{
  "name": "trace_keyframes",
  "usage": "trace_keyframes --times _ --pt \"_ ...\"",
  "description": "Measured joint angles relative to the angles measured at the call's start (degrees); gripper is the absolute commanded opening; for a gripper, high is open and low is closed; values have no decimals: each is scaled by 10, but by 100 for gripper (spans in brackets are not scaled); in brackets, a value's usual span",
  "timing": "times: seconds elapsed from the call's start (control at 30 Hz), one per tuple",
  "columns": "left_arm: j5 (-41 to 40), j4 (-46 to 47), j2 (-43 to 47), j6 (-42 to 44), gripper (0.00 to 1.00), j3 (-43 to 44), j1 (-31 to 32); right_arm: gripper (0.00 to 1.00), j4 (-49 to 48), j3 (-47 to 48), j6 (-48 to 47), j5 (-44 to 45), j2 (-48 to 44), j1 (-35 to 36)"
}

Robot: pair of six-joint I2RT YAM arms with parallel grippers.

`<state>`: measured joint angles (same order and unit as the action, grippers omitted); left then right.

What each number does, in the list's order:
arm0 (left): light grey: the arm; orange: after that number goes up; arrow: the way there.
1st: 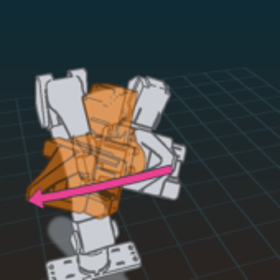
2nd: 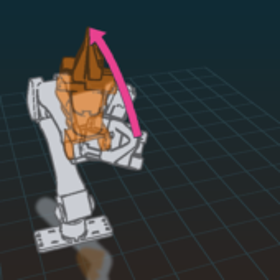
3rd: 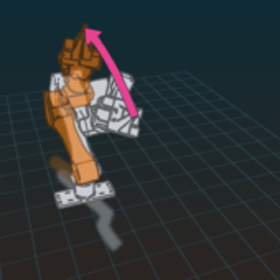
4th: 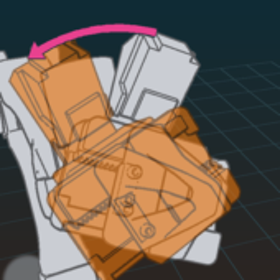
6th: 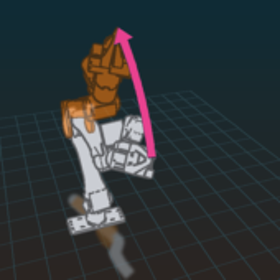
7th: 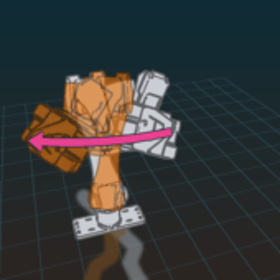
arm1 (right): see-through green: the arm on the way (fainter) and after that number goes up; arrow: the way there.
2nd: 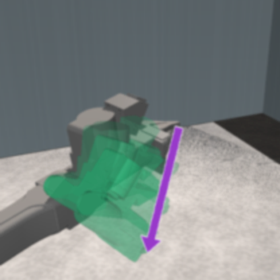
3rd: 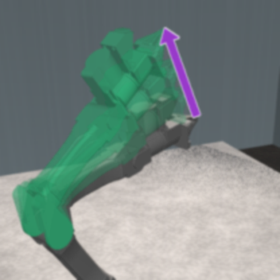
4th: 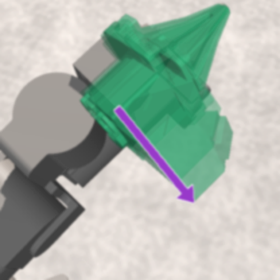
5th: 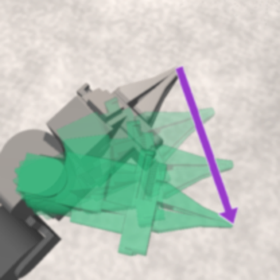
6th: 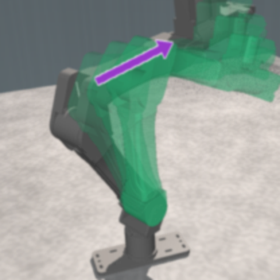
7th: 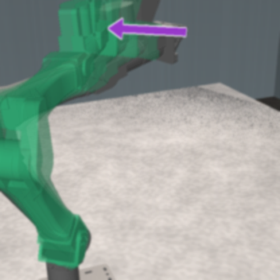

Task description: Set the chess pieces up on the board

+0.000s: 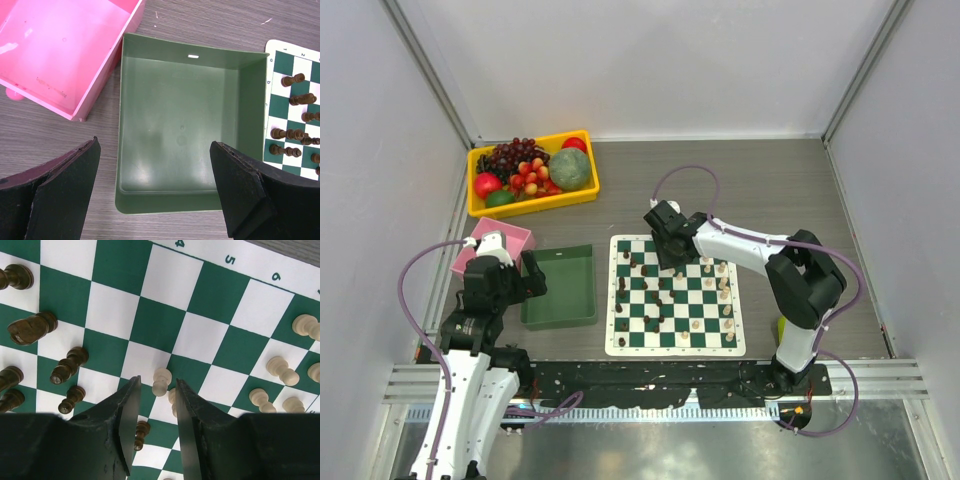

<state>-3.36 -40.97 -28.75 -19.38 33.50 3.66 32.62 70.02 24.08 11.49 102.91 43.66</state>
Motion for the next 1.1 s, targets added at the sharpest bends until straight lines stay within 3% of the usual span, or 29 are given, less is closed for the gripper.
trace_keyframes --times 0.43,0.83,1.1 --pt "0 0 0 0 99 0 0 35 4 2 -1 0 11 0" --pt "0 0 0 0 99 0 0 23 4 2 -2 0 14 0" --pt "0 0 0 0 99 0 0 22 4 2 -2 -1 9 0"
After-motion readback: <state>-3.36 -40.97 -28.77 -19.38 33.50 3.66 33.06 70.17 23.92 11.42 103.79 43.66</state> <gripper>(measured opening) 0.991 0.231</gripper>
